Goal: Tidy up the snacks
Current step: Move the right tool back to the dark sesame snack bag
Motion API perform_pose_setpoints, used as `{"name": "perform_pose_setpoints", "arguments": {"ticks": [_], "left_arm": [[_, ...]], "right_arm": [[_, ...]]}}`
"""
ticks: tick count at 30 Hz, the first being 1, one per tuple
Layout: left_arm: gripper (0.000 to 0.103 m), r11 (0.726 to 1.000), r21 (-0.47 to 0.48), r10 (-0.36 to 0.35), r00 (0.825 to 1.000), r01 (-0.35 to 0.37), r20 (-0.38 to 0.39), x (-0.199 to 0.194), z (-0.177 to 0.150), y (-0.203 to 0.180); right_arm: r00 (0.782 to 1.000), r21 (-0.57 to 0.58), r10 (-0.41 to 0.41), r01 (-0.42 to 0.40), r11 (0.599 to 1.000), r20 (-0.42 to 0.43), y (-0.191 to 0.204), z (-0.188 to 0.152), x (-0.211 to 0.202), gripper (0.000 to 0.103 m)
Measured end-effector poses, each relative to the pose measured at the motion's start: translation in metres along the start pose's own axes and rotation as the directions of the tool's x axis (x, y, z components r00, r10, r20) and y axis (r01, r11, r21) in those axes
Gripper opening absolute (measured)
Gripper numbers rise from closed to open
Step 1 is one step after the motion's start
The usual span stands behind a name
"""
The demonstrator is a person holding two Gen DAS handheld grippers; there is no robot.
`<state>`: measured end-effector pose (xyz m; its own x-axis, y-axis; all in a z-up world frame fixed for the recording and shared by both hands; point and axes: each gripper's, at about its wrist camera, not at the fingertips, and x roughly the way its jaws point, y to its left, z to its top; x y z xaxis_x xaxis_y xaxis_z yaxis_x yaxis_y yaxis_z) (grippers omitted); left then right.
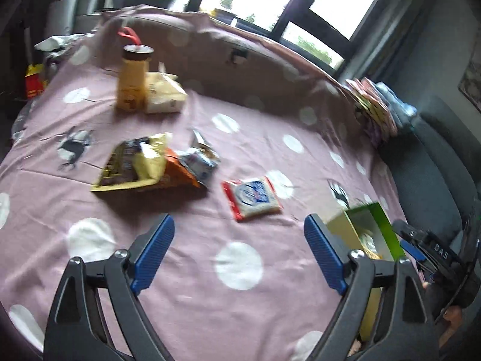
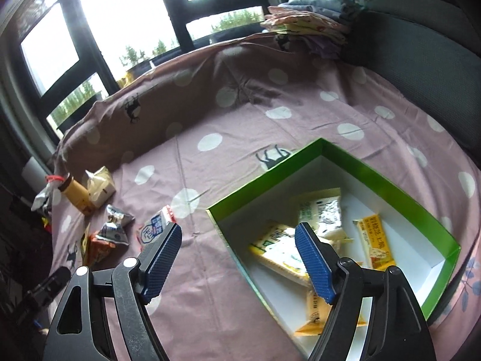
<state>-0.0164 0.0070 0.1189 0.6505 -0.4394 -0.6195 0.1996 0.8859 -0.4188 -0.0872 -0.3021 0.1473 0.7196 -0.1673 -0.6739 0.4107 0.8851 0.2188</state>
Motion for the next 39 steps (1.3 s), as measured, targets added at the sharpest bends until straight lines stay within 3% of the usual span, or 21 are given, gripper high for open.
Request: {"name": "perform_pose_setpoints", "arguments": {"ticks": [3, 5, 7, 10, 14, 21, 25, 29, 33, 35, 37, 39], "left_arm": [[0.093, 0.991, -0.103, 0.085, 0.996, -0.083, 0.019, -0.005, 0.008, 0.048], [0.093, 0.968, -0.181, 0.183, 0.983, -0.175, 0.032, -0.006, 0.011, 0.078], [0.093, 0.95, -0.23, 0.223, 0.975, -0.211, 0.025, -0.007, 0.014, 0.101], [0.093, 0.928, -0.308, 0.219, 0.976, -0.208, -0.001, -0.003, 0.011, 0.126], [0.093, 0.911, -0.316, 0.264, 0.963, -0.266, -0.048, 0.005, 0.01, 0.14], [0.093, 0.878, -0.358, 0.296, 0.948, -0.318, -0.116, 0.012, 0.007, 0.165], [0.093, 0.855, -0.383, 0.329, 0.936, -0.35, -0.122, 0.006, 0.007, 0.179], [0.093, 0.838, -0.418, 0.332, 0.936, -0.35, -0.118, 0.0, 0.008, 0.189], [0.093, 0.829, -0.447, 0.314, 0.942, -0.334, -0.122, -0.003, 0.008, 0.194], [0.093, 0.829, -0.452, 0.308, 0.943, -0.329, -0.122, -0.004, 0.008, 0.194], [0.093, 0.828, -0.453, 0.308, 0.944, -0.329, -0.121, -0.004, 0.008, 0.193], [0.093, 0.83, -0.45, 0.308, 0.943, -0.33, -0.124, -0.004, 0.008, 0.193]], "right_arm": [[0.999, -0.059, 0.031, -0.032, 0.998, -0.03, 0.025, -0.005, 0.012, 0.078], [0.997, -0.088, 0.057, -0.062, 0.994, -0.057, 0.043, -0.01, 0.023, 0.078], [0.992, -0.099, 0.09, -0.099, 0.99, -0.092, 0.061, -0.014, 0.035, 0.079], [0.969, -0.069, 0.18, -0.194, 0.979, -0.171, 0.09, -0.018, 0.059, 0.079], [0.916, -0.031, 0.289, -0.31, 0.95, -0.278, 0.136, -0.023, 0.093, 0.079], [0.847, -0.126, 0.361, -0.438, 0.89, -0.39, 0.236, -0.037, 0.134, 0.079], [0.838, -0.148, 0.343, -0.438, 0.887, -0.425, 0.27, -0.039, 0.159, 0.078], [0.839, -0.175, 0.3, -0.414, 0.893, -0.454, 0.279, -0.052, 0.167, 0.057], [0.813, -0.15, 0.312, -0.432, 0.89, -0.492, 0.282, -0.065, 0.176, 0.033], [0.825, -0.171, 0.303, -0.425, 0.889, -0.476, 0.285, -0.069, 0.176, 0.017], [0.825, -0.162, 0.333, -0.445, 0.881, -0.456, 0.285, -0.07, 0.173, 0.011], [0.794, -0.102, 0.399, -0.493, 0.864, -0.459, 0.279, -0.068, 0.17, 0.007]]}}
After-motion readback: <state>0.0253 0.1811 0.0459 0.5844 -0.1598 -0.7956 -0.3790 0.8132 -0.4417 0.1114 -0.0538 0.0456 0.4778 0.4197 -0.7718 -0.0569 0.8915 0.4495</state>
